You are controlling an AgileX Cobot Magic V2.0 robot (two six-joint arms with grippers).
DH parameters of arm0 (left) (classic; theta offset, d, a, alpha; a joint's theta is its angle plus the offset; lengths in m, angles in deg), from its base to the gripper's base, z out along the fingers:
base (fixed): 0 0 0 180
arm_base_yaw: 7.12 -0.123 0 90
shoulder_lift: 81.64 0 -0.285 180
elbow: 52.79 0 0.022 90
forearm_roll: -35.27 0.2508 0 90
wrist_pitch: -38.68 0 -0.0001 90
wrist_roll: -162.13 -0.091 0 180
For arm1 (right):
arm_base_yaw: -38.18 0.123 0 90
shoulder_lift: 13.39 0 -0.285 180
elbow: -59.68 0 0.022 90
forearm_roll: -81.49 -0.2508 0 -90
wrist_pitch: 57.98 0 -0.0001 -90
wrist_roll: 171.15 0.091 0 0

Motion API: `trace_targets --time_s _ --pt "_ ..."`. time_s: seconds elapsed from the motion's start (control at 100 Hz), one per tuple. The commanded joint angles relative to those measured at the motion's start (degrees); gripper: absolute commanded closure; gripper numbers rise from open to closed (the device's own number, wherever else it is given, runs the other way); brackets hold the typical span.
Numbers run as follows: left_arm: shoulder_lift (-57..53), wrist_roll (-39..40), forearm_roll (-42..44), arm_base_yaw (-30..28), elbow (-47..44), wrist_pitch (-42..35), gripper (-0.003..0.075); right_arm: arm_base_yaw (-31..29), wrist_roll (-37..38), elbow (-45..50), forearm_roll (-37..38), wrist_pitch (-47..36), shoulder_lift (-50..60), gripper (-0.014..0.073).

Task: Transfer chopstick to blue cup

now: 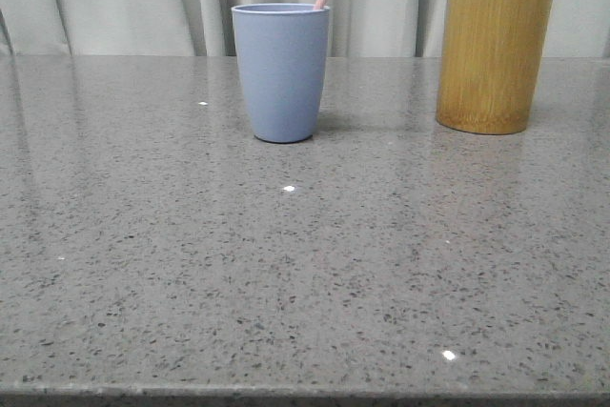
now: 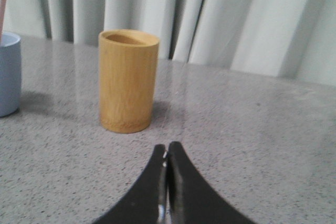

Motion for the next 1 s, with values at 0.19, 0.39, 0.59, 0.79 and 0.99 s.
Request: trace_targets --time_s 0.19,0.39,0.59,0.79,0.99 --pt "-2.0 0.1 0.0 0.0 -0.5 -4.4 0.0739 -1.1 -0.2 3.9 0.5 -6.1 4.1 0.0662" --pt "-2.0 0.1 0.0 0.0 -0.5 -4.4 0.0739 -1.1 0.2 8.4 0.3 -9.0 4.1 0.0662" --pt "-2.0 0.1 0.0 0.0 -0.5 -4.4 0.0739 -1.1 1.4 10.9 0.3 -12.5 4.1 0.0662" --pt "-2.0 0.1 0.0 0.0 -0.5 -4.4 0.0739 -1.1 1.4 10.9 0.3 -11.8 4.1 0.0662" --pt "-2.0 0.1 0.0 0.0 -0.5 -4.4 0.0739 -1.1 1.4 10.9 0.3 -11.8 4.1 0.0662"
